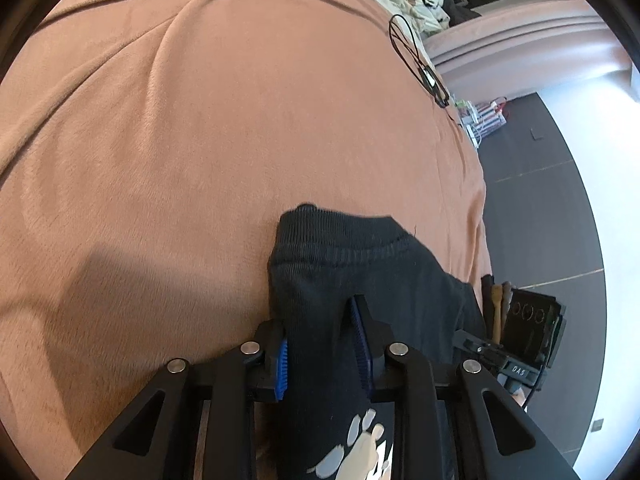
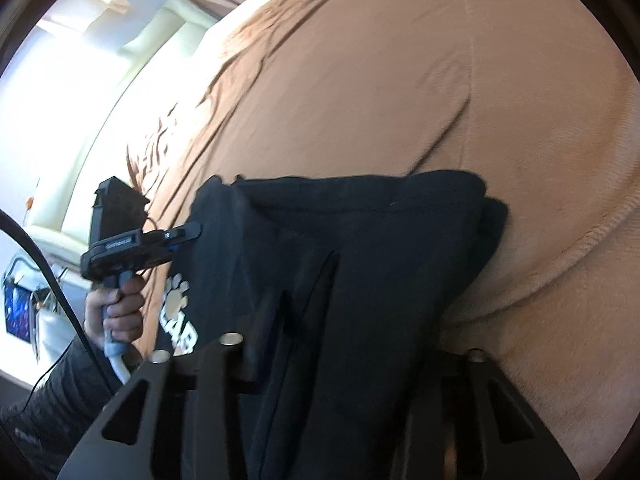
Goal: Fold small clothes
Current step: 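Close the right gripper on the shirt body beside the left gripper, then lift the folded black shirt with both grippers and carry it toward the clothes stack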
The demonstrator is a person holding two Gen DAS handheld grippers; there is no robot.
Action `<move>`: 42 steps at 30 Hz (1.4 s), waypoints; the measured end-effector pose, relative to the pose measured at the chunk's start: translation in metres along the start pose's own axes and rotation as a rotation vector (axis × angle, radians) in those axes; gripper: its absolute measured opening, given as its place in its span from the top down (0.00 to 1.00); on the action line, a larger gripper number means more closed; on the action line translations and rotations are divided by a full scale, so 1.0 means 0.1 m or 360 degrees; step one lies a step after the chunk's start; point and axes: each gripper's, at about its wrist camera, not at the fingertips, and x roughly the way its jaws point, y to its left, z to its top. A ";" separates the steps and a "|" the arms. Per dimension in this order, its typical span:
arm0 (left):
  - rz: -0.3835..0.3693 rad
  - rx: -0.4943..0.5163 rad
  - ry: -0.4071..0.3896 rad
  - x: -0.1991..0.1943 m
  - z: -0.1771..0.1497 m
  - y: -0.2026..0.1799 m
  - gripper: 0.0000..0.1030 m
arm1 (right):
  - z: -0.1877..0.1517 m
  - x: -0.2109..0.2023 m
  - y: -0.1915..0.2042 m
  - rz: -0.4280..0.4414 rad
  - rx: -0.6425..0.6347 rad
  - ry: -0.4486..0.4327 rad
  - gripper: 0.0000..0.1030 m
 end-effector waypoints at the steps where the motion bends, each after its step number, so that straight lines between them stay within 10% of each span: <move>1: 0.0006 -0.0001 -0.0004 0.01 0.01 -0.01 0.76 | 0.01 0.00 0.02 -0.0014 0.0000 -0.0002 0.76; 7: 0.0015 0.0029 -0.0040 -0.05 -0.02 -0.05 0.94 | -0.02 0.00 0.24 -0.0112 -0.0077 -0.0029 0.90; 42: -0.0242 0.0466 -0.0397 -1.83 -0.82 -1.43 0.95 | -1.46 -1.40 1.97 -0.0329 -0.0350 -0.0608 0.92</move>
